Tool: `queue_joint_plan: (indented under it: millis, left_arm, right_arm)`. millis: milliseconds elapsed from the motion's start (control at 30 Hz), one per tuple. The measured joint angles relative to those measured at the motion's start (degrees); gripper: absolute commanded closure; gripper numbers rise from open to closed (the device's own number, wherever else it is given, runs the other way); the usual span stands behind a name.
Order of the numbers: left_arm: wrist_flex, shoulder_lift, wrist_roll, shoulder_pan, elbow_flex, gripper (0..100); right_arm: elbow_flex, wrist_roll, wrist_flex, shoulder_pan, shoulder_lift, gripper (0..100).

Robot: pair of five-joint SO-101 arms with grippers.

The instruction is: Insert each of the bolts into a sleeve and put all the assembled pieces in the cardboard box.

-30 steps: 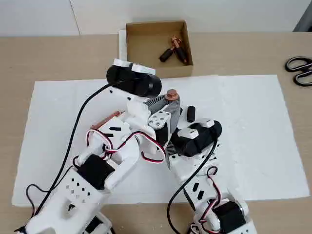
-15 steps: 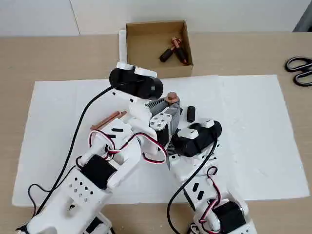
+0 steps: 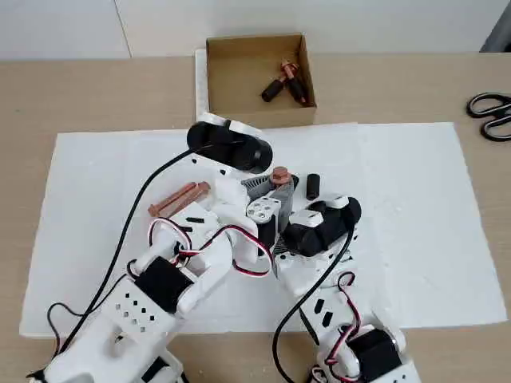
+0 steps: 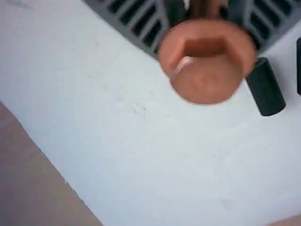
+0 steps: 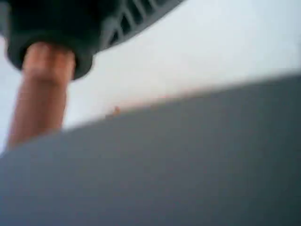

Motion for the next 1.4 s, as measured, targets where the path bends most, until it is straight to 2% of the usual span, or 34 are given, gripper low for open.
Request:
queue_joint_plan:
  millis: [433,500,667,833,1233,1400]
  left_arm:
    - [4.5,0.1,-0.4,3.2,0.1,99]
    - [4.5,0.1,-0.4,3.2,0.1,94]
    - [7.2,0.1,0.0,3.4,0.1,72]
    - [10.2,0.0,-0.4,3.4,-1.8,70]
    - [10.4,-2.2,0.0,-4.1,-6.6,70]
    - [11.7,-5.9,-0.1,-14.6,-6.6,70]
  right_arm:
    - [-0.1,-0.1,-0.4,0.0,-0.1,99.5]
    - [-0.1,-0.1,-0.4,0.0,-0.1,99.5]
    - [-0.1,-0.1,-0.4,0.4,-0.1,99.5]
    - [-0.1,-0.1,-0.4,0.4,0.0,99.5]
    - [0.0,-0.1,-0.4,0.2,0.0,99.5]
    - [0.0,-0.1,-0.5,0.5,0.0,99.5]
